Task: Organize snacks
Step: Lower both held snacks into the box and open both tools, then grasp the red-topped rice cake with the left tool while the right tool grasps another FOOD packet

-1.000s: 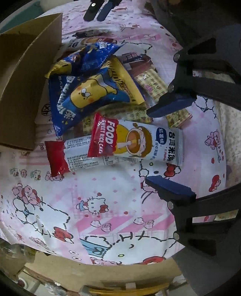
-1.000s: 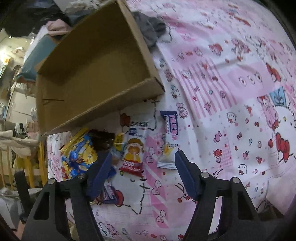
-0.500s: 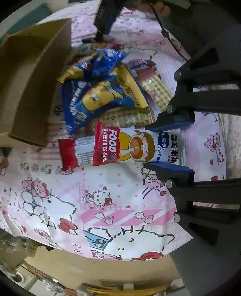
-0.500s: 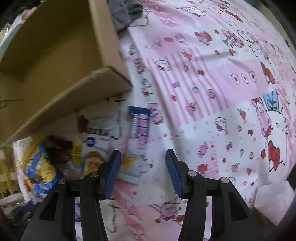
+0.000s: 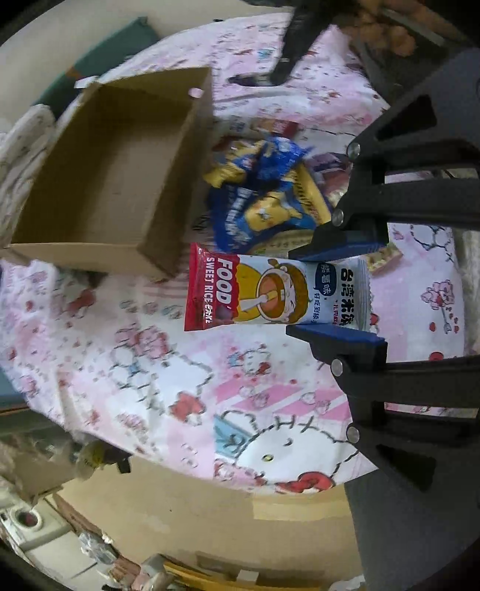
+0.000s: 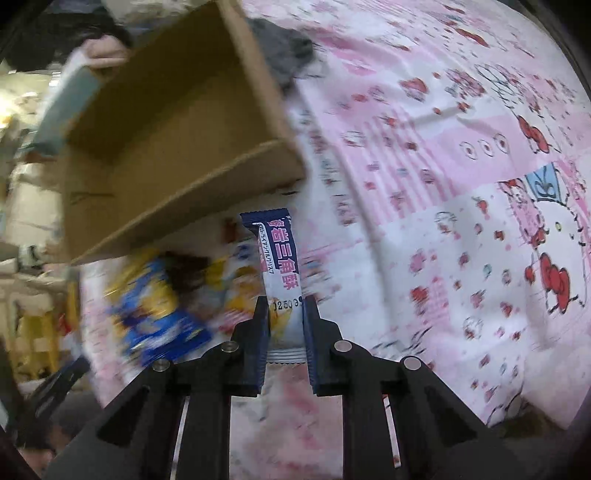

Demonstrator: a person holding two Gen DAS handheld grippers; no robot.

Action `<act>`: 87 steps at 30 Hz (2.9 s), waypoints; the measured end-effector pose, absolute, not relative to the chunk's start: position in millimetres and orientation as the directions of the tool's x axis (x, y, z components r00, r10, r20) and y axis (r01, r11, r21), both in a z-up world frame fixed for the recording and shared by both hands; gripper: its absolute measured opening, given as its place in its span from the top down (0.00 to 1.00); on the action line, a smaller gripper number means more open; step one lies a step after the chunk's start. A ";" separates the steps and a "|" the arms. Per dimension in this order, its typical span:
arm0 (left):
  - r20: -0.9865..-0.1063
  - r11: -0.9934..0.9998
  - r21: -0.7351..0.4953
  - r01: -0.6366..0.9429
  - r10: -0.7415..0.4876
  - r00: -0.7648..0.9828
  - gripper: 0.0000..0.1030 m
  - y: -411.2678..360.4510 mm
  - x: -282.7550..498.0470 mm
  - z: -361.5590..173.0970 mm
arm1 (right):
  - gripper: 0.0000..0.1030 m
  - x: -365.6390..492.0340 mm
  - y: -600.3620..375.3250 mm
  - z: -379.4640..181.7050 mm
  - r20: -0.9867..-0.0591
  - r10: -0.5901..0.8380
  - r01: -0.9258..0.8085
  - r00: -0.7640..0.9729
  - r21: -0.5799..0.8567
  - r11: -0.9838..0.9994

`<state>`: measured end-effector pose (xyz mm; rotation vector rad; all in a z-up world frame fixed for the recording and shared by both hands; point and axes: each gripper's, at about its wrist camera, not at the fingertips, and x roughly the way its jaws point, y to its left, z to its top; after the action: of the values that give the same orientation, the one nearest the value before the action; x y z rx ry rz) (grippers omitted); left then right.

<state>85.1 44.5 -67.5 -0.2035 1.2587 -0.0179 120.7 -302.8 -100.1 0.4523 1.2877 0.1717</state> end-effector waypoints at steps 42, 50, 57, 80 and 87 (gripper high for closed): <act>-0.892 0.987 -0.150 0.055 -0.159 0.423 0.73 -59.1 248.7 -63.1 | 0.82 237.9 -264.7 -95.0 -0.807 0.445 0.040 0.389 0.498 0.867; -0.909 0.988 -0.144 0.061 -0.156 0.386 0.72 -68.1 253.7 -79.4 | 0.79 239.4 -266.0 -103.1 -0.814 0.458 0.075 0.356 0.514 0.855; -0.905 0.988 -0.133 0.075 -0.152 0.398 0.31 -75.5 249.5 -73.2 | 0.72 241.1 -270.3 -103.3 -0.795 0.494 0.101 0.353 0.557 0.824; -0.899 0.991 -0.121 -0.061 -0.084 0.429 0.31 15.0 183.9 -37.8 | 0.44 198.4 -282.4 -66.5 -0.741 0.521 0.072 0.423 0.601 0.796; -0.952 0.964 -0.096 -0.246 -0.017 0.305 0.32 65.1 156.1 -89.0 | 0.44 170.9 -282.3 -74.5 -0.763 0.514 0.103 0.392 0.592 0.799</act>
<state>156.1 65.1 -89.0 -0.2413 1.2550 0.1533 170.9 -282.3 -74.5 0.6221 1.1554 0.2834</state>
